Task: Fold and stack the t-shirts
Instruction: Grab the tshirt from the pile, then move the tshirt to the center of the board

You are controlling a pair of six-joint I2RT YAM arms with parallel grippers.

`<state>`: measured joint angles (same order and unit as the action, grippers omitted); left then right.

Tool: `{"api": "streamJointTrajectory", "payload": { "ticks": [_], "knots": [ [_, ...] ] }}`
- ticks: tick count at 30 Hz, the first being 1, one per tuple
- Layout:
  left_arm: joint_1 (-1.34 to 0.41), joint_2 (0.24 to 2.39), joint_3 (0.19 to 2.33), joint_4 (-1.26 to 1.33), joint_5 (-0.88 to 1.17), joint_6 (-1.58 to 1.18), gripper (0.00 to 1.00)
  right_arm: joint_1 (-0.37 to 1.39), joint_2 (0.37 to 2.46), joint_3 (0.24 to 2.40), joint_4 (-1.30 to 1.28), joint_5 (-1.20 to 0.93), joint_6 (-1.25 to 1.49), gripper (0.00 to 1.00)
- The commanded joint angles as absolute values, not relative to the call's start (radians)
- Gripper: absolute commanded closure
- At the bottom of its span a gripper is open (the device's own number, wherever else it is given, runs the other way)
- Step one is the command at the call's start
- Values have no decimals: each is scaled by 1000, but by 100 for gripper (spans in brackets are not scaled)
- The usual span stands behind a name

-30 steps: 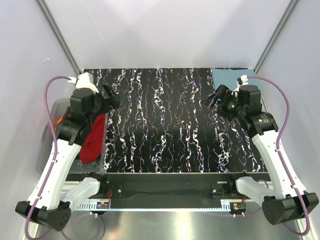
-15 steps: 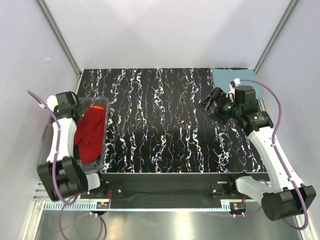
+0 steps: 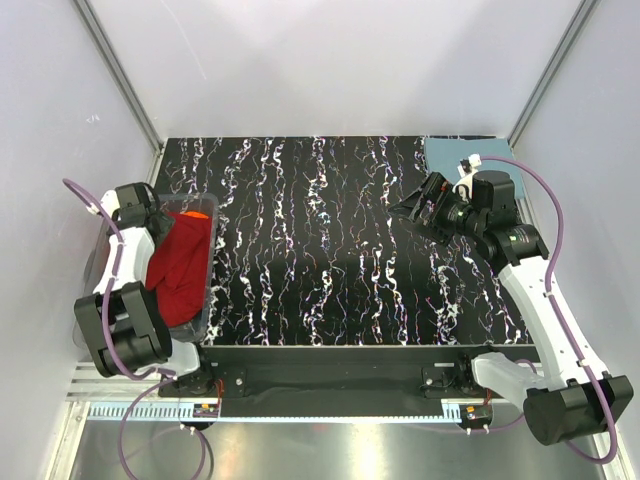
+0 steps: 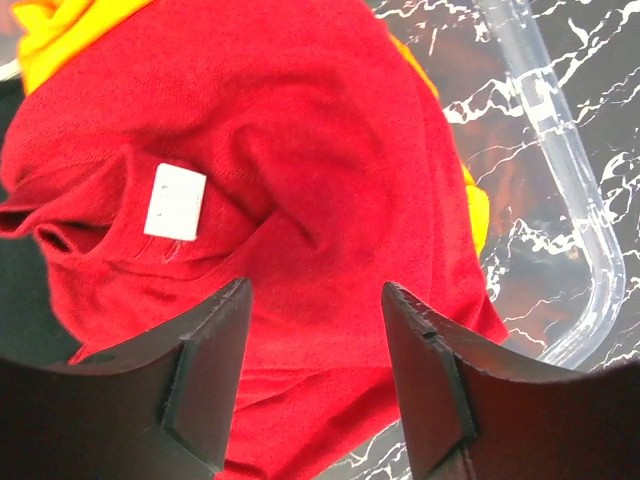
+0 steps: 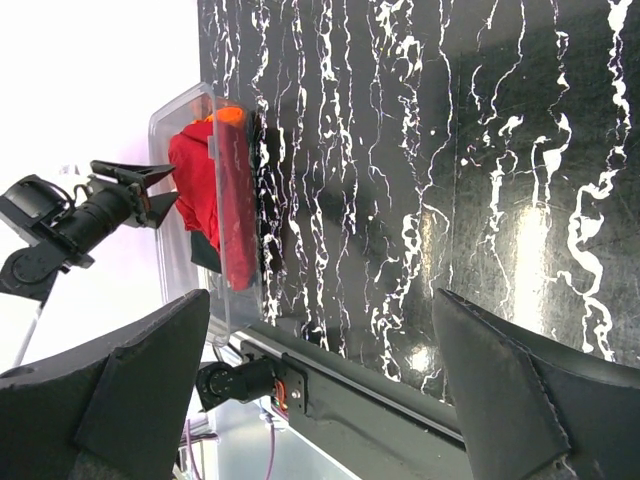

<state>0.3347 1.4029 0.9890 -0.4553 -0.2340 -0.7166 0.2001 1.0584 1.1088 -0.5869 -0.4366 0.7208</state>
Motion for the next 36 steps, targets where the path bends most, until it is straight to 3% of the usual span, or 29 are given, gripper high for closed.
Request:
{"api": "streamJointTrajectory", "payload": {
  "ticks": [1,4,7,8,10,17,24,29,33,36],
  "knots": [
    [337,1430,966,-388,-213,-706,38,201,1042,1108,-537,-463,742,0],
    [337,1451,951,-379,-204,-704,42,199,1039,1106,-534,-463,752,0],
    [337,1465,948,-373,-199,-696,70,201,1034,1098,-531,-457,756,1],
    [337,1465,956,-373,-198,-693,86,201,1034,1097,-531,-456,758,0],
    [337,1444,975,-376,-166,-672,99,201,1029,1098,-532,-457,759,0],
    [117,1286,1237,-475,-363,-532,100,199,1014,1108,-525,-443,770,0],
    [14,1155,1454,-508,-413,-538,100,201,983,1115,-525,-445,759,0],
    [6,1143,1639,-404,-148,-590,100,202,924,1114,-525,-399,747,0],
    [5,1189,1710,-207,301,-800,100,201,908,1120,-528,-382,752,0],
    [-78,1249,1821,-164,446,-851,100,199,897,1121,-526,-385,758,0]
  ]
}}
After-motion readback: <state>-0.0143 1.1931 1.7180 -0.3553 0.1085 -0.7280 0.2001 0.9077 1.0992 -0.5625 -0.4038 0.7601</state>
